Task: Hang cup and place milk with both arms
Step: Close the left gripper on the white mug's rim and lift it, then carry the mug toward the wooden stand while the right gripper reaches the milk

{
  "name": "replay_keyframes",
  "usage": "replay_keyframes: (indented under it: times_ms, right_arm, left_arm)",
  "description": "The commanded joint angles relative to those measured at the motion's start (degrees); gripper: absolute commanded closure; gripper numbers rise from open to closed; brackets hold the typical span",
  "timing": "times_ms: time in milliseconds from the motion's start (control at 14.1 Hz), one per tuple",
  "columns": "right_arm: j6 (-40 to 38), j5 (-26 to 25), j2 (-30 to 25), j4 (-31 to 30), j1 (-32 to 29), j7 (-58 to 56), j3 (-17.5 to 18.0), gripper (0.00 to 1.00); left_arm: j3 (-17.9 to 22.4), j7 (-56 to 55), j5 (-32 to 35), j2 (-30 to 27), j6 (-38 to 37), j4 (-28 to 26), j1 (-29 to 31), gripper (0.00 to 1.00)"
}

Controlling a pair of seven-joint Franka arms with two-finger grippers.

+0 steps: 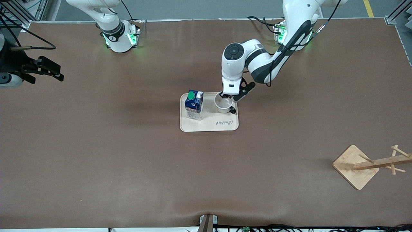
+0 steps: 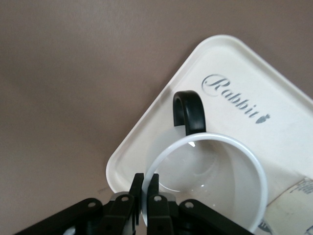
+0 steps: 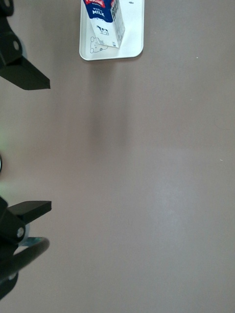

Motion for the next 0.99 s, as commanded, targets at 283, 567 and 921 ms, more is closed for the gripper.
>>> replay_keyframes:
  times_ms: [283, 567, 921]
  right_arm:
    - [-0.95, 0.72, 5.12, 0.80, 4.48, 0.02, 0.14, 0.00]
    - [-0.34, 1.77, 8.19, 0.88, 6.24, 0.11, 0.22, 0.00]
    - [-0.25, 15.47, 12.59, 0.88, 4.75, 0.19, -0.22, 0.00]
  left_arm:
    - [-0.05, 13.69, 1.67, -3.88, -18.31, 11.68, 1.41, 1.00]
    - [-0.05, 28.70, 1.58, -5.29, -30.80, 20.21, 6.14, 1.00]
    - [-0.14, 48.38, 0.62, -11.52, -31.52, 21.64, 16.59, 1.00]
